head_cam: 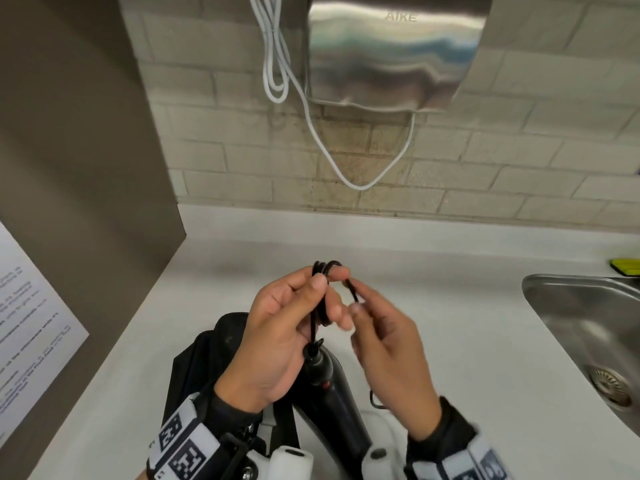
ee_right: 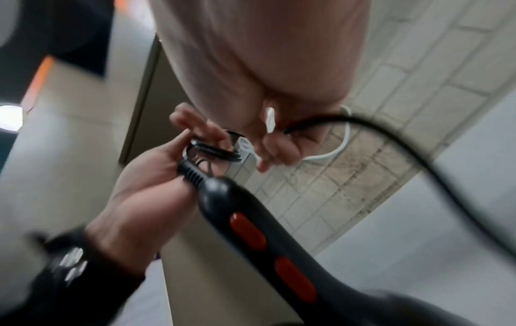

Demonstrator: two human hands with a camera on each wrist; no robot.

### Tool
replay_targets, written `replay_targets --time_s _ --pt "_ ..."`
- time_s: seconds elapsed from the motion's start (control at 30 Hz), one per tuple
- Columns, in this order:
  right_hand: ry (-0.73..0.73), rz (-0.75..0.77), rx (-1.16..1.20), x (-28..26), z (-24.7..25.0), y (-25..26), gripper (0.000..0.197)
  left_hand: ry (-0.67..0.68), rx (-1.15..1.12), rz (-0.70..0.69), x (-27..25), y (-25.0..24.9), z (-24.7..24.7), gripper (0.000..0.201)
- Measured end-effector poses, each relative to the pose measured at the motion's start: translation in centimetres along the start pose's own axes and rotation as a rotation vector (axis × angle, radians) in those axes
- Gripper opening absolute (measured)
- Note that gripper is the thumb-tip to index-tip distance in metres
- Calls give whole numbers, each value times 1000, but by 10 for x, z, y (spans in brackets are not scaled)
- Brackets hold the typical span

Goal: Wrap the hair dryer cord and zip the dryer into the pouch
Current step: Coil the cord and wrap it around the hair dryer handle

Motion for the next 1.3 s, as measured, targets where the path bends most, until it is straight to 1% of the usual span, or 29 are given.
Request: replay_targets --time_s 0.07,0.13,0.2,0.23,0.33,0.37,0.4,0.43,0.5,0.53,0.6,0.67,0.83,0.87,1.0,1.1,1.13,1.2,1.23,1.3 --pt "134 51 -199 -19 -18 1 48 -43 23 -27 0 -2 4 25" --pt "260 54 -392 -36 -31 -1 59 -59 46 -33 0 -2 6 25" --pt "342 47 -573 -49 -33 -1 57 -74 88 -36 -2 0 7 28" --pt "350 70 -655 -53 -29 3 54 -89 119 -35 -2 1 8 30" --pt "296 241 -836 -55 -14 32 42 -117 214 -35 -4 3 10 31" --pt "259 288 -875 -55 -6 43 41 -110 245 -34 -4 4 9 29" --pt "240 335 -906 -55 -1 52 44 -100 280 -28 -4 4 8 28" --pt "247 373 -918 -55 1 58 47 -83 316 -20 -4 5 5 29" --pt "269 421 -892 -52 7 73 45 -27 386 -1 -5 6 -2 31" --pt "268 436 -849 -49 11 79 40 9 420 7 -6 6 -6 32" --pt "282 423 -745 -42 19 86 28 85 479 29 -9 7 -14 34" --pt "289 403 -652 -34 25 91 24 143 505 57 -13 9 -17 35" --pt "179 450 -456 -16 38 101 15 296 555 78 -20 9 -28 30" --pt "153 445 -419 -14 39 100 10 320 552 77 -21 8 -31 29" --pt "67 404 -281 -5 41 92 4 373 516 62 -20 5 -35 25" --pt "15 417 -226 -6 36 90 6 379 498 84 -17 4 -28 25" --pt "-5 372 -164 -3 38 83 11 398 483 100 -17 4 -27 26" --pt "-1 216 9 3 39 62 29 454 437 147 -18 5 -28 28" --pt "43 156 54 6 36 52 36 474 410 169 -19 7 -28 29" --pt "200 114 39 7 21 42 40 488 328 207 -18 11 -28 29"
Point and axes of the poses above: each hand's wrist, its own x-axis towards the middle knuckle, its own z-axis out of the back of the hand, y = z × x, the point moved 10 cm from there along x, towards the middle knuckle, and after that the axes turned 5 degrees about -x, right-handed, at the moved point
